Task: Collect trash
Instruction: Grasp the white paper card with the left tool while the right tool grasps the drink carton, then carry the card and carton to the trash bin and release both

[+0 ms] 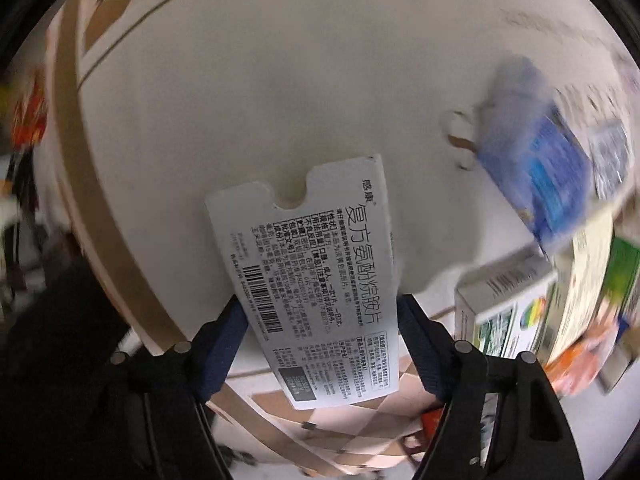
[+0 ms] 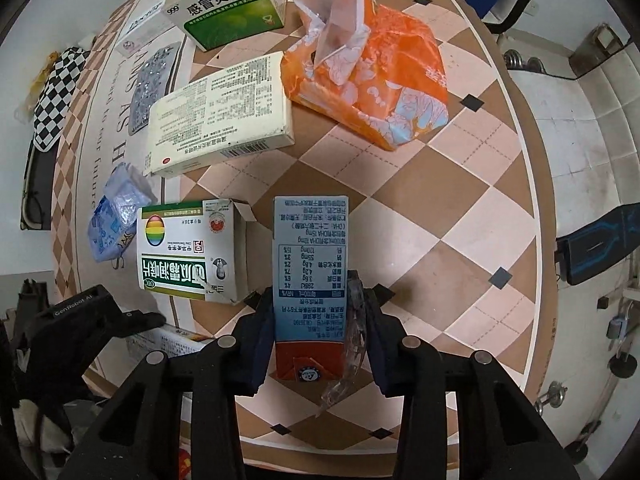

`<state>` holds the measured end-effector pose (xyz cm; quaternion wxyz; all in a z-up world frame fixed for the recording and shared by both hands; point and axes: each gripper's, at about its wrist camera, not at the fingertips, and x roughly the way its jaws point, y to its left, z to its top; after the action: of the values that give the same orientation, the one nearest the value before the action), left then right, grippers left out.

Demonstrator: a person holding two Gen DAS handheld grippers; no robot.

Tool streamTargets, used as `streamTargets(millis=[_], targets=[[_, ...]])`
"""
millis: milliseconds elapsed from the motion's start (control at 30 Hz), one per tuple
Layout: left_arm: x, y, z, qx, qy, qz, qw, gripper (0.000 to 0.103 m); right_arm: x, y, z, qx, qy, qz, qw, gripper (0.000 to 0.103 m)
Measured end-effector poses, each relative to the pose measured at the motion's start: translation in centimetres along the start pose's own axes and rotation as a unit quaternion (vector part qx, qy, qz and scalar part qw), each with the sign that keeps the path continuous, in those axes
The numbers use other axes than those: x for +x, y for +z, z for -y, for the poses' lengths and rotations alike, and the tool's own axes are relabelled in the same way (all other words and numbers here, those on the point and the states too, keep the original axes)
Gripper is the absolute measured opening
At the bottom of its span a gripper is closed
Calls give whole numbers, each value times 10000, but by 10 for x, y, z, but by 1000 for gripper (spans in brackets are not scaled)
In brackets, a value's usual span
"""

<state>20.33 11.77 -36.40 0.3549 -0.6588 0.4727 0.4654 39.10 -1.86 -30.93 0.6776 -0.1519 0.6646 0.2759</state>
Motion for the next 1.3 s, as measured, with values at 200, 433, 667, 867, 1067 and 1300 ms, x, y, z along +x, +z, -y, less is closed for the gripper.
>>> streamTargets(millis=[200, 433, 667, 867, 1067, 1300], targets=[[-54, -17, 22, 1775, 290, 939, 9792, 73, -10, -12, 6, 6, 121, 115, 9999, 40], [-135, -54, 27, 3690, 583, 2315, 8983, 73, -41, -56, -6, -27, 419, 469, 9980, 40], [-144, -78, -72, 4576, 225, 2956, 8383, 73, -66, -144, -37, -74, 649, 833, 9944, 40], [-110, -52, -177, 5147, -28, 2978, 8040, 73, -69, -248, -70, 49, 642, 1085, 9920, 40], [-75, -52, -237, 5471, 99, 2499, 7988, 73, -34, -339, -88, 233, 646, 863, 9939, 40], [30, -29, -266, 5489, 336, 1704, 8177, 73, 72, -397, -74, 370, 476, 90, 9981, 40]])
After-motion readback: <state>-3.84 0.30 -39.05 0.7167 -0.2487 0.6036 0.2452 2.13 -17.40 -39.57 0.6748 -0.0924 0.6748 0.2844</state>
